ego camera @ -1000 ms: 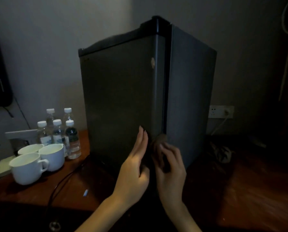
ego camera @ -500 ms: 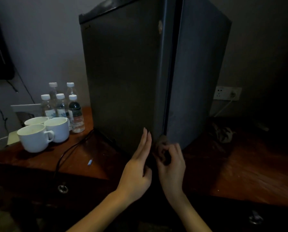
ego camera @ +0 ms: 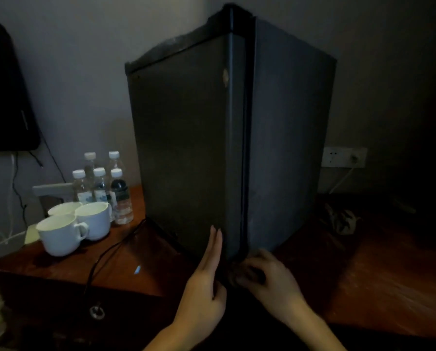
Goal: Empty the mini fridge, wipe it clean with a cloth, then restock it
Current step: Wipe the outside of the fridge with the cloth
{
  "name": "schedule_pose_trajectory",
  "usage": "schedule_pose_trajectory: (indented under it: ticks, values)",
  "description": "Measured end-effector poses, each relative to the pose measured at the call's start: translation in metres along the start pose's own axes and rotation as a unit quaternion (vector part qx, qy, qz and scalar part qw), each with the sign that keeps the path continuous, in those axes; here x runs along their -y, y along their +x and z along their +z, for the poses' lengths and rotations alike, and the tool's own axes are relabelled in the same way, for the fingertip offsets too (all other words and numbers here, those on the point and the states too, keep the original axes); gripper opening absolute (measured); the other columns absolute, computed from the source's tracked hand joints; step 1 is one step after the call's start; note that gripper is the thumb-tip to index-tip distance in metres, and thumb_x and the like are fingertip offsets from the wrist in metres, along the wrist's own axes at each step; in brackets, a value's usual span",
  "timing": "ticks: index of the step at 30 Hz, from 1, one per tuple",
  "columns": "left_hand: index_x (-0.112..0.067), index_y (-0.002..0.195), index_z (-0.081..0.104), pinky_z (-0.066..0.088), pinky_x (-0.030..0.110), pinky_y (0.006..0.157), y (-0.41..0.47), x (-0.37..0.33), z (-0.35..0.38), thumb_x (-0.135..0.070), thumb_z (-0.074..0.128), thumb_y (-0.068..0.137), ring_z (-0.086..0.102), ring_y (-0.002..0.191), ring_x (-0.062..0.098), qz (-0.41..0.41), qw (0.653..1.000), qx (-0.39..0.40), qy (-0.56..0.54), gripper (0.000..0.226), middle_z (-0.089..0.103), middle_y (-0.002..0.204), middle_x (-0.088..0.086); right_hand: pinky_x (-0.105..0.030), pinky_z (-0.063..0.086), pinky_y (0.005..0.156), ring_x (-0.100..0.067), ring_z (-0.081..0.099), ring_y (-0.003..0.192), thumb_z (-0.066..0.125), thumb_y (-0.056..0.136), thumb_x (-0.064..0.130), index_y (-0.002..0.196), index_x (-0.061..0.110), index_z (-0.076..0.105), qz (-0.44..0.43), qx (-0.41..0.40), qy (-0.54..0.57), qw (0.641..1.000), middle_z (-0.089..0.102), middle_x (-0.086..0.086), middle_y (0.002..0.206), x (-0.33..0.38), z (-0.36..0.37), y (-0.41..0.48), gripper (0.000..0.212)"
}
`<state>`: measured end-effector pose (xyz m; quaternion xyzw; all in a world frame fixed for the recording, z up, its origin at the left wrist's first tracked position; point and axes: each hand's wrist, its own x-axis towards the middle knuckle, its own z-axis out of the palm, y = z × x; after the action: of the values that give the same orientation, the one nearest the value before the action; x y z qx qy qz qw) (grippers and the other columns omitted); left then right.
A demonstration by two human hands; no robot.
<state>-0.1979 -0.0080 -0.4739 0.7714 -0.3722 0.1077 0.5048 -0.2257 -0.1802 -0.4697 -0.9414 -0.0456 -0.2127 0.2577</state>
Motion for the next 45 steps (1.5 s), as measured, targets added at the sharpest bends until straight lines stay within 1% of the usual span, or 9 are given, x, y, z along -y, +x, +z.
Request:
schedule_pose_trajectory:
  ticks: [4,9,14,16,19,24,31,39,45]
  values:
    - [-0.015,0.152,0.017,0.01,0.007,0.112,0.079,-0.053,-0.043,0.012,0.045,0.071,0.01,0.145,-0.003,0.13,0.983,-0.118,0.058,0.091,0.007,0.161,-0.009,-0.019,0.044,0.083,-0.001,0.059,0.093,0.06,0.081,0.03,0.1,0.02,0.064,-0.103,-0.134,0.217,0.961,0.061,0.007,0.1,0.036,-0.091,0.053,0.022]
    - [-0.006,0.151,0.017,0.012,0.011,0.114,0.184,-0.144,-0.096,0.006,0.041,0.077,0.009,0.144,-0.003,0.269,0.938,-0.208,0.063,0.079,0.01,0.161,0.006,-0.021,0.054,0.079,-0.003,0.066,0.086,0.064,0.089,0.008,0.111,0.012,0.054,-0.181,-0.213,0.457,0.844,0.067,0.008,0.091,0.107,-0.188,0.121,0.025]
    - [-0.009,0.152,0.019,0.006,0.007,0.112,0.242,-0.186,-0.116,-0.008,0.033,0.085,0.008,0.147,0.007,0.263,0.932,-0.239,0.066,0.069,0.014,0.161,0.003,-0.042,0.055,0.084,-0.013,0.067,0.088,0.068,0.084,0.022,0.091,0.019,0.065,-0.182,-0.389,0.384,0.817,0.069,0.002,0.09,0.136,-0.217,0.188,0.009]
    - [-0.009,0.151,0.023,0.009,0.008,0.113,0.249,-0.182,-0.116,-0.008,0.033,0.089,0.012,0.148,0.011,0.28,0.926,-0.243,0.072,0.063,0.023,0.159,0.003,-0.038,0.054,0.082,-0.013,0.064,0.09,0.069,0.081,0.028,0.087,0.022,0.066,-0.161,-0.447,0.324,0.818,0.066,0.005,0.092,0.137,-0.216,0.198,0.009]
    - [-0.005,0.149,0.026,0.021,0.029,0.12,0.254,-0.168,-0.112,-0.006,0.034,0.095,0.024,0.146,0.02,0.319,0.907,-0.264,0.082,0.054,0.032,0.154,0.011,-0.027,0.051,0.078,-0.014,0.059,0.093,0.07,0.08,0.019,0.092,0.024,0.064,-0.17,-0.512,0.244,0.806,0.058,0.005,0.098,0.136,-0.203,0.197,0.015]
    - [-0.003,0.147,0.025,0.029,0.048,0.115,0.262,-0.162,-0.098,-0.006,0.031,0.1,0.03,0.143,0.025,0.35,0.879,-0.31,0.091,0.048,0.031,0.152,0.015,-0.032,0.052,0.077,-0.015,0.059,0.093,0.066,0.082,0.011,0.106,0.019,0.065,-0.206,-0.523,0.19,0.805,0.059,0.004,0.105,0.133,-0.181,0.188,0.026]
    - [0.0,0.147,0.027,0.025,0.036,0.118,0.262,-0.161,-0.096,-0.003,0.032,0.1,0.03,0.143,0.022,0.352,0.871,-0.33,0.085,0.047,0.032,0.152,0.015,-0.016,0.031,0.067,-0.011,0.06,0.083,0.063,0.084,0.017,0.096,0.022,0.071,-0.175,-0.52,0.142,0.824,0.064,0.006,0.097,0.141,-0.213,0.202,0.015]
    - [-0.005,0.148,0.027,0.025,0.03,0.118,0.262,-0.161,-0.096,-0.008,0.031,0.1,0.028,0.144,0.016,0.354,0.869,-0.336,0.084,0.047,0.031,0.153,0.008,-0.025,0.045,0.067,-0.012,0.06,0.077,0.07,0.082,0.016,0.089,0.02,0.068,-0.174,-0.483,0.132,0.848,0.062,0.005,0.091,0.119,-0.181,0.177,0.008]
    - [-0.005,0.147,0.028,0.027,0.031,0.117,0.261,-0.161,-0.095,-0.007,0.032,0.1,0.03,0.143,0.016,0.351,0.87,-0.337,0.08,0.048,0.033,0.153,0.01,-0.036,0.053,0.074,-0.014,0.061,0.083,0.069,0.08,0.012,0.092,0.018,0.066,-0.182,-0.507,0.135,0.832,0.063,0.004,0.094,0.134,-0.197,0.193,0.013]
